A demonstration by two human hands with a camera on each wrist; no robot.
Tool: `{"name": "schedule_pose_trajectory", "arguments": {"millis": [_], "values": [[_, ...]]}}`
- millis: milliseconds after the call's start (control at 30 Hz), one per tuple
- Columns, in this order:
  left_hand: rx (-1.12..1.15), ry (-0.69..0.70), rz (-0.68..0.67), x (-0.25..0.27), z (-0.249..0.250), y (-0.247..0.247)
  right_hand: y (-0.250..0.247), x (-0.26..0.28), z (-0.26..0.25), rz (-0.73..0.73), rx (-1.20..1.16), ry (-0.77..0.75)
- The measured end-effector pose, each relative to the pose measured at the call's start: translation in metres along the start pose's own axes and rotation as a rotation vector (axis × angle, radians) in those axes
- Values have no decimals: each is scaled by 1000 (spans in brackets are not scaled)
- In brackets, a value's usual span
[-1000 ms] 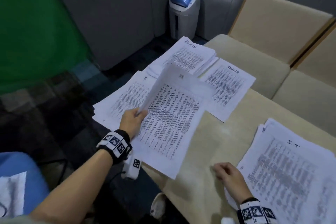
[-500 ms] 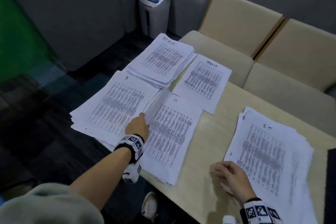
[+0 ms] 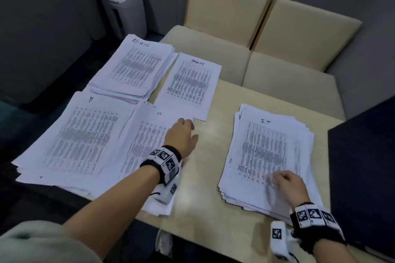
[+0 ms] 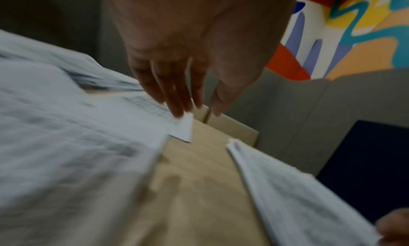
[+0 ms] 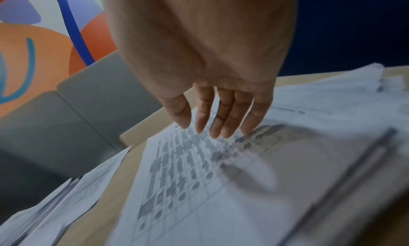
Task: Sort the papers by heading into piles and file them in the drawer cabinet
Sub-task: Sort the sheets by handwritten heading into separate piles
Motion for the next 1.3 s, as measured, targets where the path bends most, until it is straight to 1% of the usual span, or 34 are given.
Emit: {"name": "schedule_pose_trajectory", "arguments": {"millis": [100,167,267,333,400,467,533,633,700,767,833,867,933,1000,1067,1133,1167,1200,1233,1300], "values": [[165,14,-152,-13,55,36,-22,-28,3,58,45,42],[202,-11,-200,-21,85,61,-35,-47,4,99,64,73],[184,-82,-228,-30,117,96,-45,-73,2,124,71,84],[108,-139,-231,-34,130,116,-46,-88,-2,122,84,81],[48,-201,-152,-35,139,125,-44,-101,-7,101,69,82],[89,-256,-41,-36,143,126,-44,-107,-11,87,79,77],[162,-290,35,-35,143,125,-46,-109,-11,100,104,36],[191,-350,74,-39,137,117,-50,-114,-10,126,55,-106],[124,-361,41,-45,130,115,-52,-113,-11,96,70,-182],[49,-360,-10,-49,123,116,-55,-108,-11,41,84,-174],[20,-361,-59,-54,117,118,-63,-102,-7,48,85,-148],[16,-357,-75,-56,114,119,-70,-101,-5,97,81,-149],[2,-328,-106,-58,112,119,-88,-101,3,247,52,-156],[-14,-293,-121,-60,109,117,-101,-102,14,328,-26,-84],[-38,-260,-105,-62,105,115,-101,-101,22,264,-155,-15],[-92,-212,-32,-63,105,113,-93,-99,23,104,-340,28],[-111,-184,-11,-63,107,113,-87,-96,24,12,-380,56],[-119,-161,-16,-62,110,115,-80,-93,25,-64,-385,87],[-125,-150,-45,-61,114,118,-75,-90,26,-106,-345,113],[-146,-167,-142,-61,120,125,-73,-88,28,-90,-313,166]]}}
Point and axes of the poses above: each hand's wrist, its own x-axis away from the middle knuckle, its own y-axis out of the palm, z = x × y, the point moved 4 cm from there along -x, towards the middle knuckle
